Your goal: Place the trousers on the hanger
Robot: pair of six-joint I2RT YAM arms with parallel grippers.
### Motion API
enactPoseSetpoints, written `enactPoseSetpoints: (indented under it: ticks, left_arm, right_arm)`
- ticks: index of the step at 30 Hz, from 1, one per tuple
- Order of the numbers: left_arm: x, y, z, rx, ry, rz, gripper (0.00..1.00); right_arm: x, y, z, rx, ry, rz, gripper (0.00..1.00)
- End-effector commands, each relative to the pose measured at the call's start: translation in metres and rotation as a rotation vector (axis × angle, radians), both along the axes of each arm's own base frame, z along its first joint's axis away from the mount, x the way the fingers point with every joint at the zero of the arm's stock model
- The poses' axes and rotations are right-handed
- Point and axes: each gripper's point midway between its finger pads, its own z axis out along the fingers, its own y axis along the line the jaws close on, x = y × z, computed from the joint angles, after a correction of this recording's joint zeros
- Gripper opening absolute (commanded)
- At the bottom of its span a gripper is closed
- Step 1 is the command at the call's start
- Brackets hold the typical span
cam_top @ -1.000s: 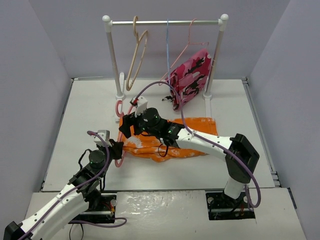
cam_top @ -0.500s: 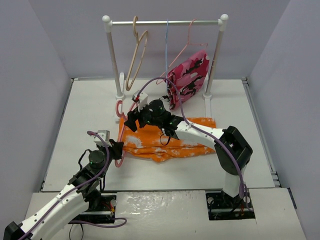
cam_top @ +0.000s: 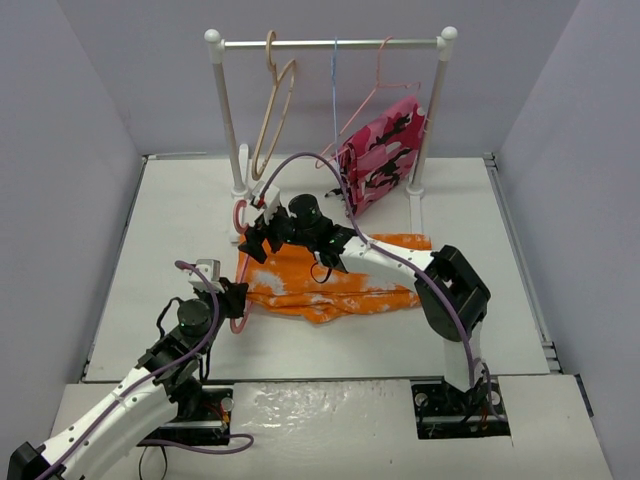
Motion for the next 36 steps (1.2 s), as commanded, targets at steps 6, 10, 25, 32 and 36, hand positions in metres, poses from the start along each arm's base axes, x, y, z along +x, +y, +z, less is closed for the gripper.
enactPoseSetpoints:
  ticks: [6,10,25,32,36]
  left_arm:
    - [0.007,-0.016,0.062,-0.110,-0.148,-0.048,0.00]
    - [0.007,-0.020,0.061,-0.113,-0.140,-0.064,0.00]
    - [0.007,-0.020,0.066,-0.123,-0.146,-0.061,0.00]
    - [0.008,-0.020,0.067,-0.134,-0.147,-0.057,0.00]
    - [0.007,-0.021,0.068,-0.124,-0.143,-0.064,0.00]
  right_arm:
    - [0.018,0.016,0.031,0.085,-0.121,0.044,0.68]
    - [0.021,0.018,0.030,0.092,-0.128,0.044,0.67]
    - [0.030,0.019,0.019,0.097,-0.102,0.067,0.38]
    - [0.027,0.014,0.013,0.087,-0.089,0.075,0.30]
    - [0.027,0.016,0.020,0.096,-0.096,0.085,0.07]
